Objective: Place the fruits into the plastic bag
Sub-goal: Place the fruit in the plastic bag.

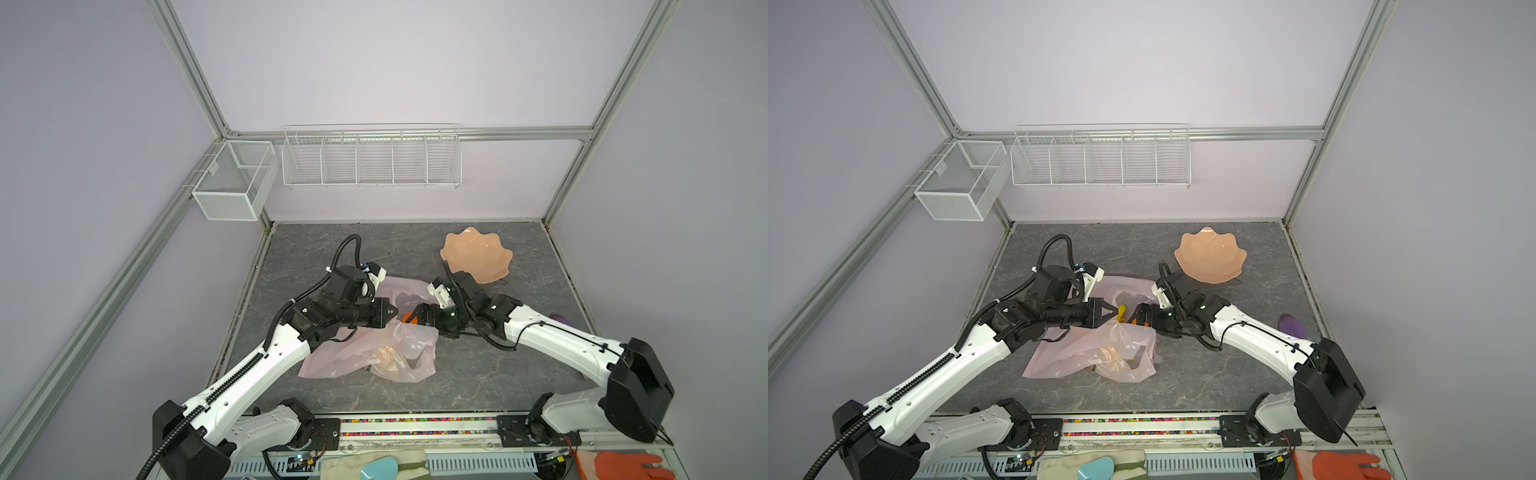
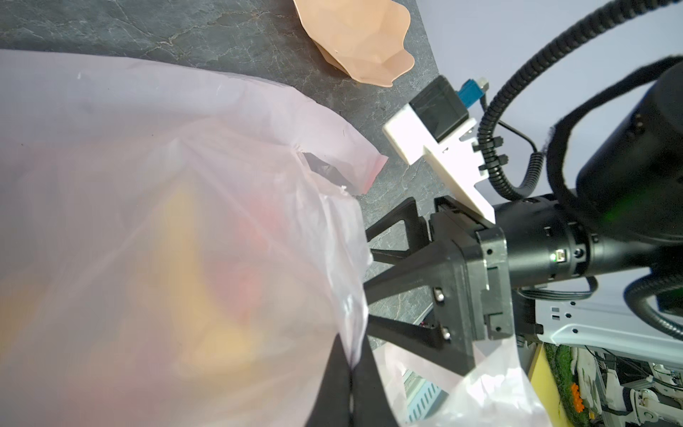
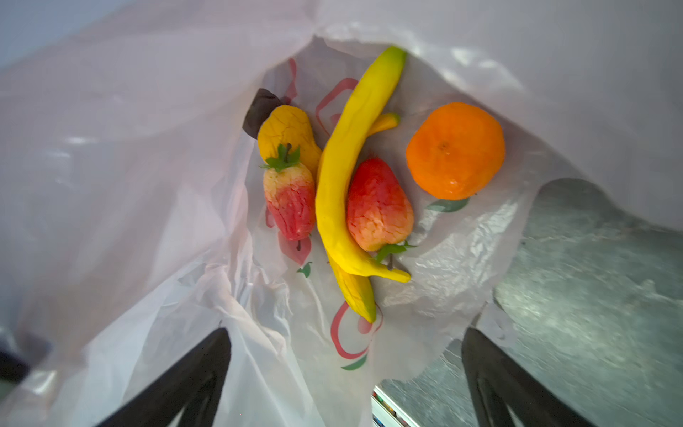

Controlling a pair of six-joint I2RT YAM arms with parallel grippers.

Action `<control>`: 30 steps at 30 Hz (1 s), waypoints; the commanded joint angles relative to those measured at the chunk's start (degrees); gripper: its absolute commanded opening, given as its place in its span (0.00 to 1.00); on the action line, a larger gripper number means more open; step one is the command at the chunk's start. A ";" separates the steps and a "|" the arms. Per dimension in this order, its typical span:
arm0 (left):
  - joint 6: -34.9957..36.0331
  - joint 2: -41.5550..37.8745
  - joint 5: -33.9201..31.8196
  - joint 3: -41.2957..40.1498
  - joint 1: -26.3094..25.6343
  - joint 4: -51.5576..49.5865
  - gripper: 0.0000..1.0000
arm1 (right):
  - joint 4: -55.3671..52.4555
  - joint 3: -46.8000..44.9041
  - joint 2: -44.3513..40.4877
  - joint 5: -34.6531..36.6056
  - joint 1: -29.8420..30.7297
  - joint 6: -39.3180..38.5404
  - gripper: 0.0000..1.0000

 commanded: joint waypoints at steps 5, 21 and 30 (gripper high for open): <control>0.73 -0.53 0.97 -0.83 0.17 0.64 0.00 | -15.32 4.54 -7.38 12.66 -2.44 -12.31 0.98; 1.17 0.29 3.01 -0.24 0.17 1.82 0.00 | -17.32 9.96 1.54 28.47 -5.82 -38.09 0.97; 0.71 0.28 3.50 -0.67 0.08 2.60 0.00 | -14.70 14.61 8.21 23.55 -6.93 -43.74 0.97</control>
